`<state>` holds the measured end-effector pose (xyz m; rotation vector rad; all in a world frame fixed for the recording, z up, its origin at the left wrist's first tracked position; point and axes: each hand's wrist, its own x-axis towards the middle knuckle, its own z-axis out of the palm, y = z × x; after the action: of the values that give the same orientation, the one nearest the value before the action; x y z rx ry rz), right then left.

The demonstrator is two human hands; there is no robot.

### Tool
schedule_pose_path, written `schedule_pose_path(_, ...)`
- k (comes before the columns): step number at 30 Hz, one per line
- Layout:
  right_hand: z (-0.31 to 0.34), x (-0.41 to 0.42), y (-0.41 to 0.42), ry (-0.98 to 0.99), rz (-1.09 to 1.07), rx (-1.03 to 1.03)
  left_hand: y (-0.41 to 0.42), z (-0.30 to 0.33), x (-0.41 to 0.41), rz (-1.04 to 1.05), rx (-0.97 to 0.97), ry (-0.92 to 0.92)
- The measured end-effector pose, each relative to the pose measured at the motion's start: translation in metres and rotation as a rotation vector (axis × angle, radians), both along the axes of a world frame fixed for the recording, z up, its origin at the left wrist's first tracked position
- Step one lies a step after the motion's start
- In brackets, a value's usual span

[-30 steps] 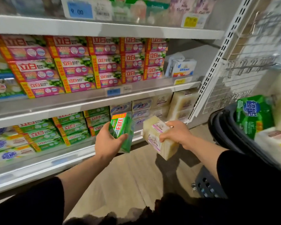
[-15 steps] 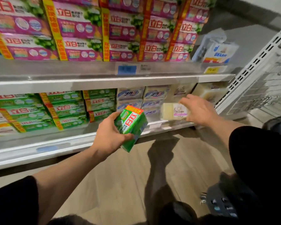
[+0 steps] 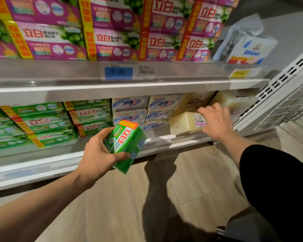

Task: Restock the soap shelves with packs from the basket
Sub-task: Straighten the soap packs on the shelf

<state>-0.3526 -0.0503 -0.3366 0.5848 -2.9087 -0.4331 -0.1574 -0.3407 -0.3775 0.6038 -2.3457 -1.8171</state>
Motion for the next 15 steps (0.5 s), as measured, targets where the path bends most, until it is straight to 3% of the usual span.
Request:
schedule_pose_path(6, -0.013, -0.005, -0.004, -0.031, -0.024, 0.052, -0.005, -0.017, 0.007, 0.038, 0.053, -0.039)
schedule_pose_path(10, -0.028, 0.000, -0.003, -0.012, -0.189, -0.133, 0.001, -0.018, 0.007, 0.069, 0.138, -0.046)
schedule_pose_path(13, -0.037, 0.012, -0.005, -0.033, -0.235, -0.166, 0.007, -0.016, 0.007, 0.095, 0.148, -0.032)
schedule_pose_path(15, -0.041, 0.029, -0.025, 0.064, -0.177, -0.228, 0.007, -0.016, 0.010, 0.123, 0.127, -0.019)
